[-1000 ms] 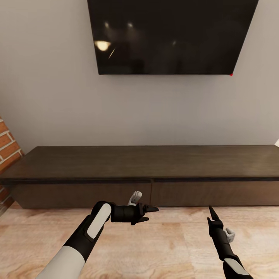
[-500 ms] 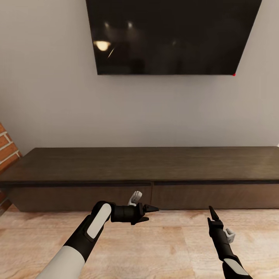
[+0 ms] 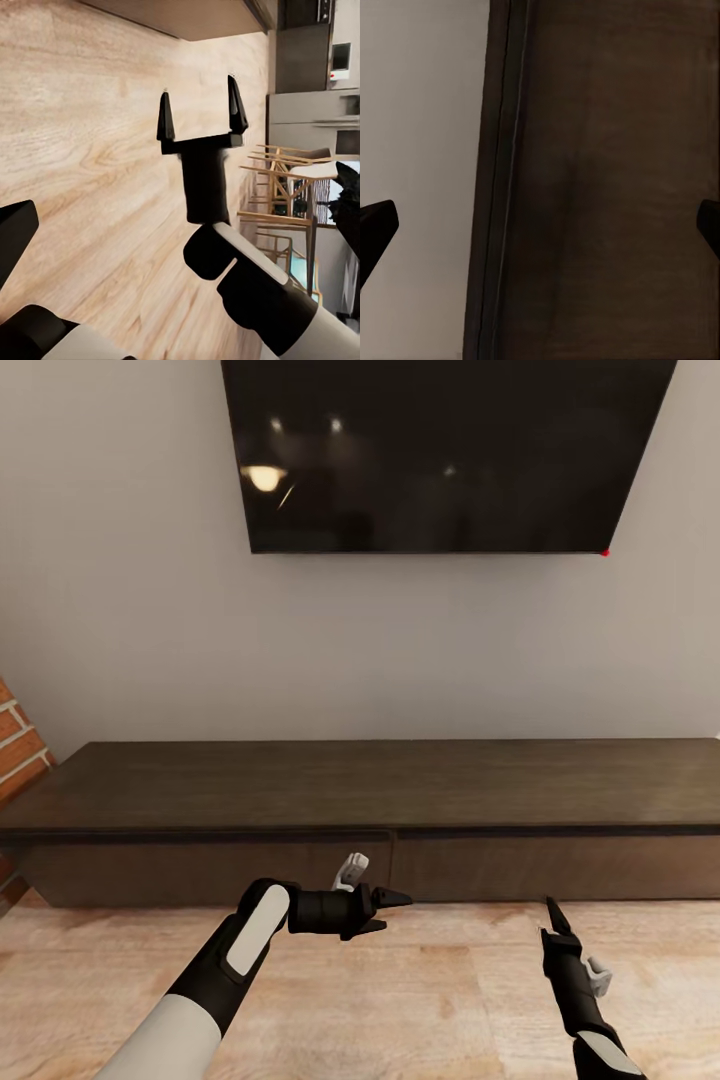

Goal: Place each of the two pumpkins and all three candles from the living room inside a cabinet in the living room (use any cabinet), then make sure every cabinet is closed, and position the cauldron so it is next to a table in the living room.

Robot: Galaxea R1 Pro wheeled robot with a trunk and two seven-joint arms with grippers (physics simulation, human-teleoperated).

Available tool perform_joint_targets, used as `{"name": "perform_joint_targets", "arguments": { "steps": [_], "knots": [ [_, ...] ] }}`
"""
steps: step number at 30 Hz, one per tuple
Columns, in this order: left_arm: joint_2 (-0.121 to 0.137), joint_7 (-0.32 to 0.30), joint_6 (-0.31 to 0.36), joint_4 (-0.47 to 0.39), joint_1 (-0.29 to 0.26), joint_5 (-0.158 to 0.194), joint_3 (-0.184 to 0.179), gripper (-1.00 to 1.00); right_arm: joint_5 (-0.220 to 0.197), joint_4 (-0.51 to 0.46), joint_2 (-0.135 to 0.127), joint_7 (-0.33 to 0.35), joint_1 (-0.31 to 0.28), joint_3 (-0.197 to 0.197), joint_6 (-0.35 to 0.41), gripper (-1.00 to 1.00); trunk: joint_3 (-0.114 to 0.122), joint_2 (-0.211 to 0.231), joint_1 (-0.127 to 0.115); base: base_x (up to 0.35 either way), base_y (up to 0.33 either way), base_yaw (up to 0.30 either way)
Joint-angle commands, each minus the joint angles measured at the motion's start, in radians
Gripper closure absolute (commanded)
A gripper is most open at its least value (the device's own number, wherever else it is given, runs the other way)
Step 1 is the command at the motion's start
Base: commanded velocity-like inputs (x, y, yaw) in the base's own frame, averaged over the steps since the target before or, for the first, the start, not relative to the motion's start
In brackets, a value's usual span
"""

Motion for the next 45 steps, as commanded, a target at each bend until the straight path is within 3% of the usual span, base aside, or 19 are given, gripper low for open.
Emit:
{"name": "perform_joint_targets", "arguments": {
  "steps": [1,13,16,22,25,31,32,37,45],
  "knots": [
    [-0.001,-0.009,0.002,0.000,-0.001,-0.010,0.001,-1.00,-0.009,0.002,0.000,-0.014,-0.001,-0.015,0.001,-1.00,-0.001,0.000,0.000,0.009,0.000,0.000],
    [-0.008,-0.009,0.002,0.000,-0.001,-0.011,-0.004,-1.00,-0.051,0.002,0.017,-0.198,-0.001,-0.114,-0.012,-1.00,-0.001,0.000,0.000,0.026,0.000,0.000],
    [-0.008,-0.009,0.002,0.000,-0.001,-0.011,-0.004,-1.00,-0.053,-0.001,0.019,-0.218,0.000,-0.133,-0.017,-1.00,-0.001,0.000,0.000,0.036,0.012,0.000],
    [-0.008,-0.009,0.002,0.000,-0.001,-0.011,-0.004,-1.00,-0.043,-0.007,0.020,-0.207,0.000,-0.128,-0.017,-1.00,-0.001,0.000,0.000,0.034,0.006,0.000],
    [-0.009,-0.009,0.002,0.000,0.000,-0.011,-0.004,-1.00,-0.040,-0.029,0.015,-0.203,0.000,-0.077,-0.015,-1.00,-0.001,0.000,0.000,0.022,0.000,0.000],
    [-0.009,-0.009,0.001,0.000,0.012,-0.012,-0.005,-1.00,-0.039,-0.215,0.009,-0.210,0.003,0.137,-0.014,-1.00,-0.001,0.000,0.000,0.046,0.000,0.000],
    [-0.011,-0.009,0.001,0.000,0.012,-0.012,-0.005,-1.00,-0.039,-0.228,0.009,-0.212,0.003,0.151,-0.013,-1.00,-0.001,0.000,0.000,0.021,0.000,0.000],
    [-0.019,-0.009,0.001,0.000,0.014,-0.012,-0.005,-1.00,-0.042,-0.251,0.007,-0.221,0.003,0.174,-0.005,-1.00,-0.001,0.000,0.000,0.082,0.000,0.000],
    [-0.026,-0.008,-0.001,0.000,0.016,-0.012,-0.007,-1.00,-0.039,-0.248,0.006,-0.221,0.003,0.176,0.035,-1.00,-0.001,0.000,0.000,0.083,-0.003,0.000]
  ]
}}
